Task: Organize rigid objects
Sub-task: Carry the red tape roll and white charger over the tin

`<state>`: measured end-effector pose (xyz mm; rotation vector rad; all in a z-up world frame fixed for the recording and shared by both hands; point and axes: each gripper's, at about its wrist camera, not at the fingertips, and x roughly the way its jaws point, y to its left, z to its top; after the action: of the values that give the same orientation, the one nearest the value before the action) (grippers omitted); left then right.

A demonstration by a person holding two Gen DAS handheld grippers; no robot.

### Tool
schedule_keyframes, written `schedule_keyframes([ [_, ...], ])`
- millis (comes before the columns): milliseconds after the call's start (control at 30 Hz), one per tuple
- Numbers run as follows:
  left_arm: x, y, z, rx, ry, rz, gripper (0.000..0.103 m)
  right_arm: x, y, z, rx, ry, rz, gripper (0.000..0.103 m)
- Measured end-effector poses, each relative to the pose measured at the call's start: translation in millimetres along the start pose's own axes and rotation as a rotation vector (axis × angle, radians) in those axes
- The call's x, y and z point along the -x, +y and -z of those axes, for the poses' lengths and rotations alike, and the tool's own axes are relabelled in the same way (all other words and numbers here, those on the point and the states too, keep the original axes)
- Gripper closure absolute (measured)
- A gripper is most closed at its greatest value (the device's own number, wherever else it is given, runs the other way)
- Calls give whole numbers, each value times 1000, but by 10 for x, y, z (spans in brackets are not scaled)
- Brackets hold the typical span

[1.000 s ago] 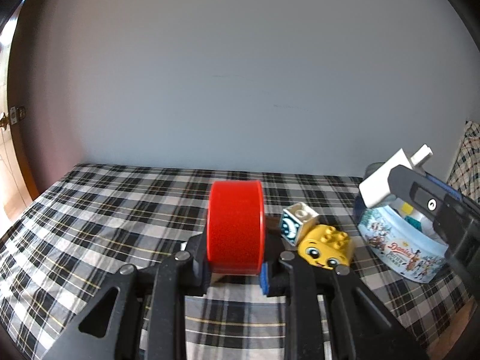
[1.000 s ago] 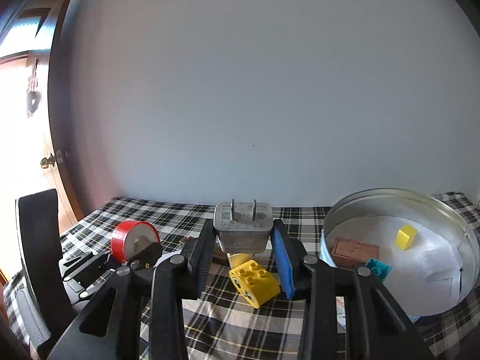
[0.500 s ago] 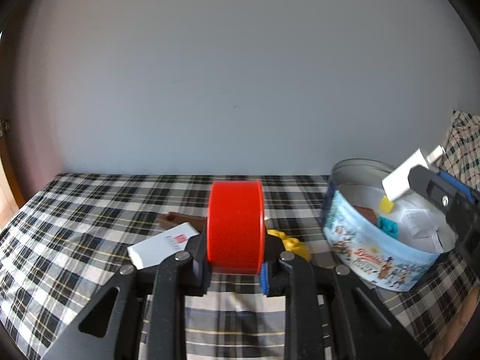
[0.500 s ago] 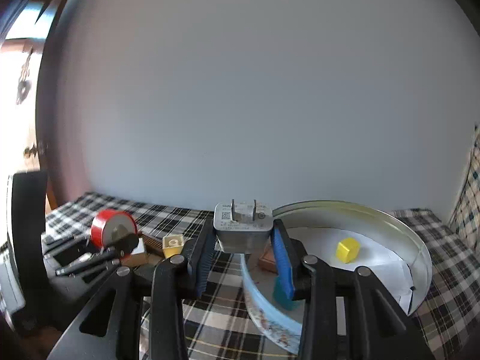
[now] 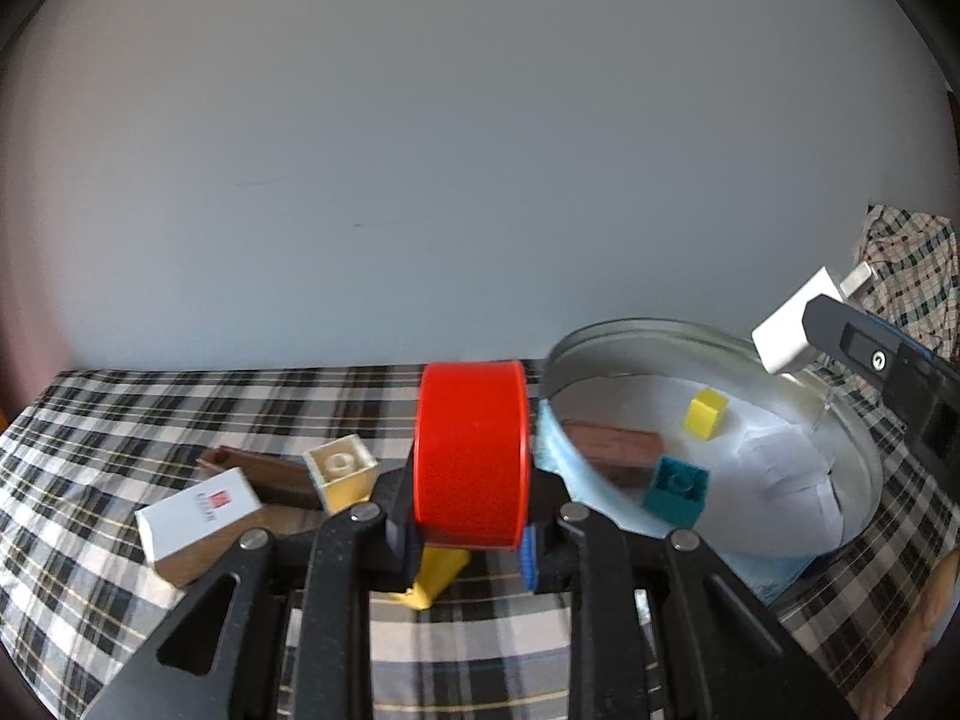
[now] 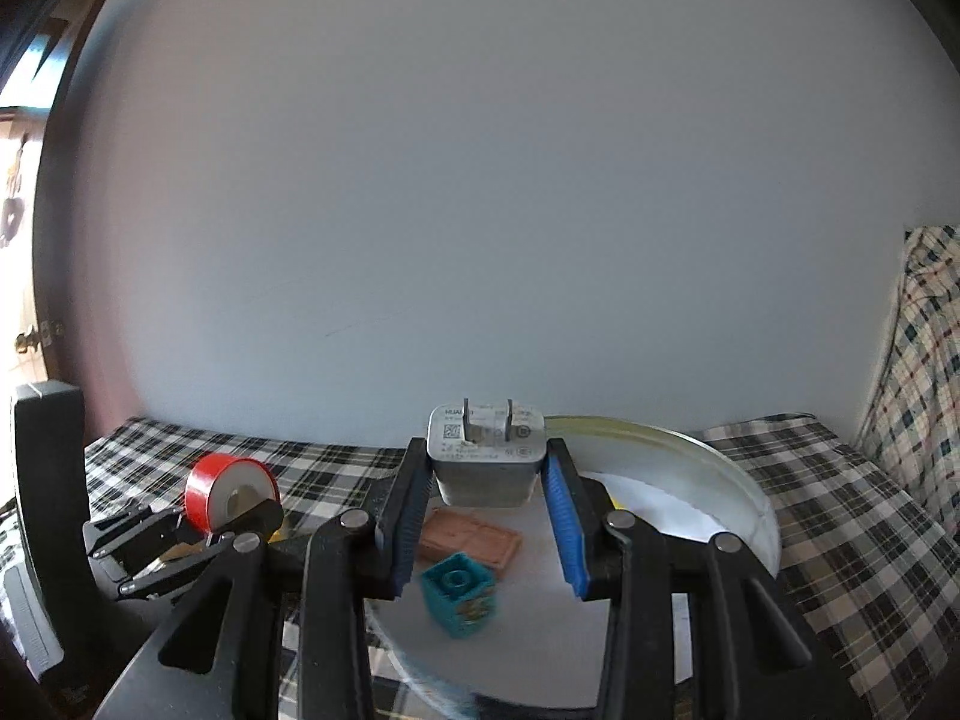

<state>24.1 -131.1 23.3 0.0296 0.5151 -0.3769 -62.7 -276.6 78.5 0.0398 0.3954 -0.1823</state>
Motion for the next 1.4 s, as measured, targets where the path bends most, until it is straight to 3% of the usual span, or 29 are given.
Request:
schedule_keyframes([
  [467,-192,-353,-127,-8,0,53,81,25,-613,-53,-67,-1,102,63],
  [900,-328,-644,-228,-25,9,116,81,-35,-897,-114,-91,-1,184,63],
  [1400,-563,-1164,-224,-95,96,154,81,-418,-1176,-18,-88,116,239,62],
])
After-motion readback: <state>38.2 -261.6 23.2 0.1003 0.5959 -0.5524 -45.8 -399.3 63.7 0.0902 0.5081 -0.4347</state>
